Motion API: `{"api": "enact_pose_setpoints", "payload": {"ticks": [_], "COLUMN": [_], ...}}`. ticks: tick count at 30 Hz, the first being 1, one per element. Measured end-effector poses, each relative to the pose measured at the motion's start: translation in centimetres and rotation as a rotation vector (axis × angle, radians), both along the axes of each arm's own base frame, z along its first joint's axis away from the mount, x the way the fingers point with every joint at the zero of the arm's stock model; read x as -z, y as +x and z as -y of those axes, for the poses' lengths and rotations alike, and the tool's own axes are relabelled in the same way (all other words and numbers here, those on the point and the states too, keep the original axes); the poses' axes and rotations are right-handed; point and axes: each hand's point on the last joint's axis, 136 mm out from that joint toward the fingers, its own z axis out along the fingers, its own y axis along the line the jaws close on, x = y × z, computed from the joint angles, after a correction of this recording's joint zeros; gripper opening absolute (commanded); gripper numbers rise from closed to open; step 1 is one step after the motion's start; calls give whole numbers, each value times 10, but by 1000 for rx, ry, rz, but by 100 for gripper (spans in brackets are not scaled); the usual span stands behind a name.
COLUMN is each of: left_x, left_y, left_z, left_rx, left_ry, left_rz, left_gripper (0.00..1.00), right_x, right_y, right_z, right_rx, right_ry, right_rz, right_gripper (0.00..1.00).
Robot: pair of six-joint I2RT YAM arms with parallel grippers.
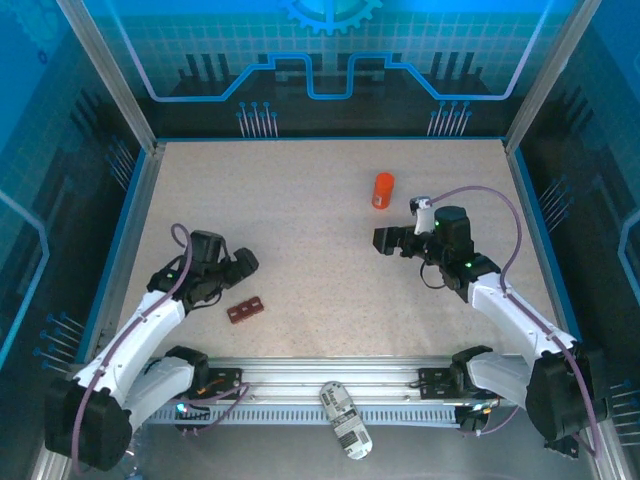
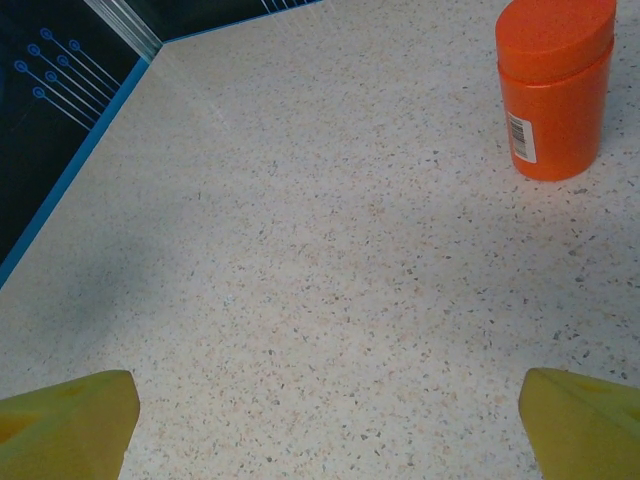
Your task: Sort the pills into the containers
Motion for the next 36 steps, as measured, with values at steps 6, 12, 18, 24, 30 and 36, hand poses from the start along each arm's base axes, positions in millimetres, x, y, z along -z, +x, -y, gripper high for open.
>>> {"api": "enact_pose_setpoints", "payload": {"ticks": [6, 12, 18, 24, 30, 36], "left_x": [15, 29, 47, 56, 63, 67], "left_y": [-14, -25, -35, -41, -43, -41], "left_z": [3, 0, 0, 4, 9, 18], "left_rx": [-27, -61, -77, -61, -52, -24], "left_ry": [44, 74, 81, 90, 91, 92], "left_rz": [-50, -88, -144, -171, -188, -188], "left_gripper": [99, 99, 99, 99, 99, 99], "right_x": [2, 4, 9, 13, 13, 13], "right_y": [1, 2, 7, 9, 10, 10], "right_z": [0, 2, 3, 3, 5, 5], "right_rx": [1, 15, 24, 35, 48, 49], "right_ry": [-2, -11, -18, -18, -19, -20], "right_rz": [-6, -9, -15, -26, -25, -27], "right_gripper": [100, 100, 100, 100, 100, 100]}}
